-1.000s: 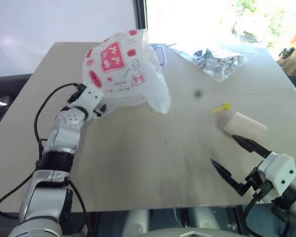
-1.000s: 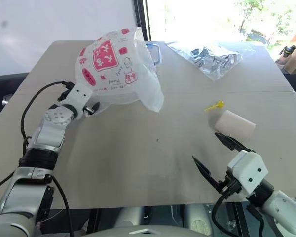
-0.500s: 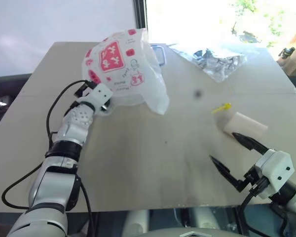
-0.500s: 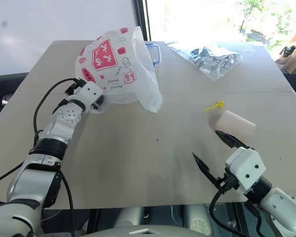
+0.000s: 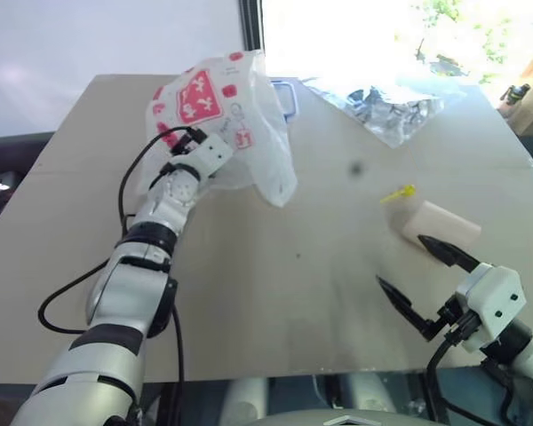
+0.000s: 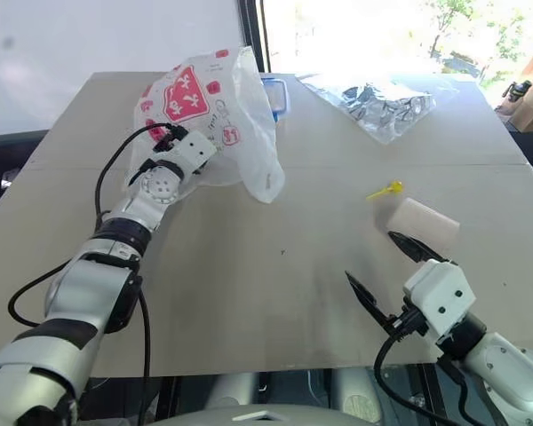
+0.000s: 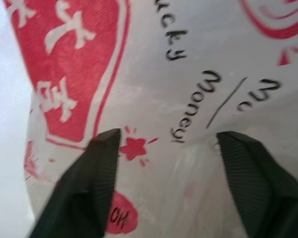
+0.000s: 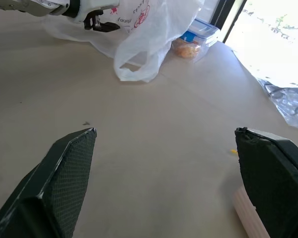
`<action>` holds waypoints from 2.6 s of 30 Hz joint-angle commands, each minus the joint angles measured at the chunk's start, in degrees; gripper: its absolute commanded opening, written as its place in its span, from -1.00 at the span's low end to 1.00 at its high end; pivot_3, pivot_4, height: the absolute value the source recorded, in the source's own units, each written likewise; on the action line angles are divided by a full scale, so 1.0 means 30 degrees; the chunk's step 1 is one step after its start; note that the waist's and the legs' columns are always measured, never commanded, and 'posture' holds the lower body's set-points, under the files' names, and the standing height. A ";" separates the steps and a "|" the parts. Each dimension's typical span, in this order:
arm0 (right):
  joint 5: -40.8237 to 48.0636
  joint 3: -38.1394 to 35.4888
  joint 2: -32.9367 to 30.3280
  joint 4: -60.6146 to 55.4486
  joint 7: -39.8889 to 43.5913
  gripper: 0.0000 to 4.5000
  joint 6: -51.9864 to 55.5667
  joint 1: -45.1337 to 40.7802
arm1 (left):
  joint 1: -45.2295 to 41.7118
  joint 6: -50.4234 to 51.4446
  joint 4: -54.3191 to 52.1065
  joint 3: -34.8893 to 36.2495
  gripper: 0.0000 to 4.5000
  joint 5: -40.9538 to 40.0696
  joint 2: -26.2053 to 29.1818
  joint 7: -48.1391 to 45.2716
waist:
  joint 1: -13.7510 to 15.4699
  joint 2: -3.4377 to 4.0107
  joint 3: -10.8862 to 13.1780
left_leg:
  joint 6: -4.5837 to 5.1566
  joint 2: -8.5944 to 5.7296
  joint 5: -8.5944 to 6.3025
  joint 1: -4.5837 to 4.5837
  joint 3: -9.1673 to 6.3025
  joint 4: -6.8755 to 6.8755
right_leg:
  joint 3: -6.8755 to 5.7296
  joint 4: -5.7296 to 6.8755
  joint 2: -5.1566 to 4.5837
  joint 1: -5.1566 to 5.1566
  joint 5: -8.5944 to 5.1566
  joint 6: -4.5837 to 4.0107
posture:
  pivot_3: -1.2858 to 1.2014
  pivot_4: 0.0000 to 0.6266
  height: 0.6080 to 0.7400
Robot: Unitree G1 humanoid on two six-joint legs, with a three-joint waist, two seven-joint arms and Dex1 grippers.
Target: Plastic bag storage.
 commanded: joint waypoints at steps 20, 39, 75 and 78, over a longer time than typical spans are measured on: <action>-0.0931 0.1735 -0.1027 0.0744 0.0249 1.00 0.1073 -0.2617 | 0.8043 0.8563 -1.3660 0.3992 0.20 -0.3381 0.3306 -0.4496 | -0.0025 0.0007 -0.0005 | -0.0015 0.0022 0.0009 0.0010 -0.0026 0.0011 | -0.0004 0.0019 0.0006 0.0002 0.0001 -0.0004 | 0.03 -0.52 1.00; -0.0373 0.2161 -0.1184 0.1070 0.0992 1.00 0.0918 -0.3096 | 0.6891 0.6769 -1.0823 0.3105 -0.58 -0.1983 0.4235 -0.4171 | 0.0105 -0.0013 -0.0013 | 0.0003 0.0006 0.0000 0.0025 -0.0062 0.0056 | -0.0057 0.0026 -0.0023 0.0069 0.0001 -0.0003 | 0.03 -0.52 1.00; 0.1102 -0.4199 -0.2600 0.1591 0.0405 1.00 0.8070 -0.5606 | -0.3152 2.5150 -1.9261 1.9054 -0.98 -3.2165 -0.1160 0.2902 | 0.0474 -0.0038 0.0015 | -0.0080 -0.0015 0.0046 -0.0058 -0.0387 0.0196 | -0.0252 -0.0002 -0.0058 0.0167 -0.0009 0.0012 | 0.03 -0.52 1.00; 0.1557 -0.6273 -0.1975 0.2327 -0.0159 1.00 0.9614 -0.4006 | -0.2184 2.5430 -1.9445 1.7213 -0.98 -3.1295 -0.0741 0.1715 | 0.0445 -0.0033 0.0014 | -0.0086 -0.0021 0.0050 -0.0026 -0.0369 0.0192 | -0.0238 0.0011 -0.0055 0.0180 -0.0008 0.0011 | 0.03 -0.52 1.00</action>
